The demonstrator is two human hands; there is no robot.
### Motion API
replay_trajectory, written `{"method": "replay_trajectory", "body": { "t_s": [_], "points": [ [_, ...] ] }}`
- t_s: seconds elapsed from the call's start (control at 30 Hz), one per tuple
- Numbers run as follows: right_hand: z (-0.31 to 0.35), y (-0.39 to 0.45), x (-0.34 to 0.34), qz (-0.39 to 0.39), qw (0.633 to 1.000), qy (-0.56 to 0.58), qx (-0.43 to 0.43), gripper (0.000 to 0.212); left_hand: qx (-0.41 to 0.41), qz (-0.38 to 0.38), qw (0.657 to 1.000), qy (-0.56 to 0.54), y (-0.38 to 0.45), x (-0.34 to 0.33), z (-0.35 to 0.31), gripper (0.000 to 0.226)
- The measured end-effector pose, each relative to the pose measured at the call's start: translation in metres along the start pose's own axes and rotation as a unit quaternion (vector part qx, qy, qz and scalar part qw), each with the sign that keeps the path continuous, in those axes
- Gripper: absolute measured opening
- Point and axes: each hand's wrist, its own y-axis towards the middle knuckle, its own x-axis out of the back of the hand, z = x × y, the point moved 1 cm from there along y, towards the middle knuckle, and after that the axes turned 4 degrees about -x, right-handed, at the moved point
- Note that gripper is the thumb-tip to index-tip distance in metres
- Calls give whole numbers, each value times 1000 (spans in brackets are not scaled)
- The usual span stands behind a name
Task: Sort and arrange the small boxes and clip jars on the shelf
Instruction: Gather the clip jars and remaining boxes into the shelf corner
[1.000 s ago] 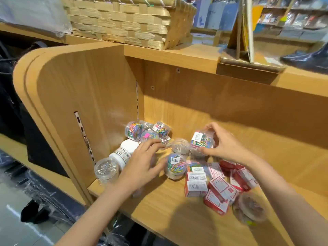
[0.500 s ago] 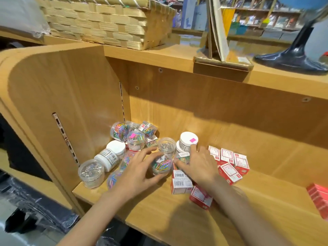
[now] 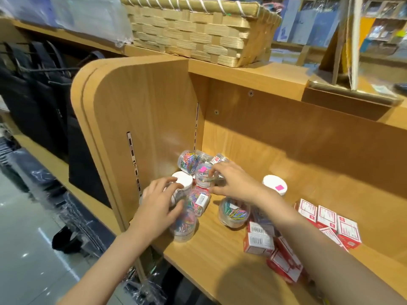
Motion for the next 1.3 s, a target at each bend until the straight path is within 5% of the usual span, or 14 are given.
{"method": "replay_trajectory", "body": {
  "t_s": [0.3,0.5,0.6,0.8,0.93,1.1,1.3],
  "points": [
    [7,9,8,15,999,10,37,42,29,-5,999,17,-24,5,16,41],
    [-31,-35,12,153,988,20,-24,72,7,8,1000,-3,-15,0,11,38],
    [-33,-48,-2,149,989,11,-1,87,-4,9,1000,-7,-5,-5,3,38],
    [-41,-42,-13,33,999,12,13,69,-5,17,1000,-2,6,-11,-3,43],
    [-41,-39,-6,53,998,25,7,66,-3,10,1000,-8,8,-11,-2,42],
    [-50,11,20,-84,994,58,-46,57,7,20,999,-28,21,-8,-1,46],
    [-54,60,-6,-24,997,-24,-67,58,33,48,998,-15,41,-13,-5,62]
  ]
}}
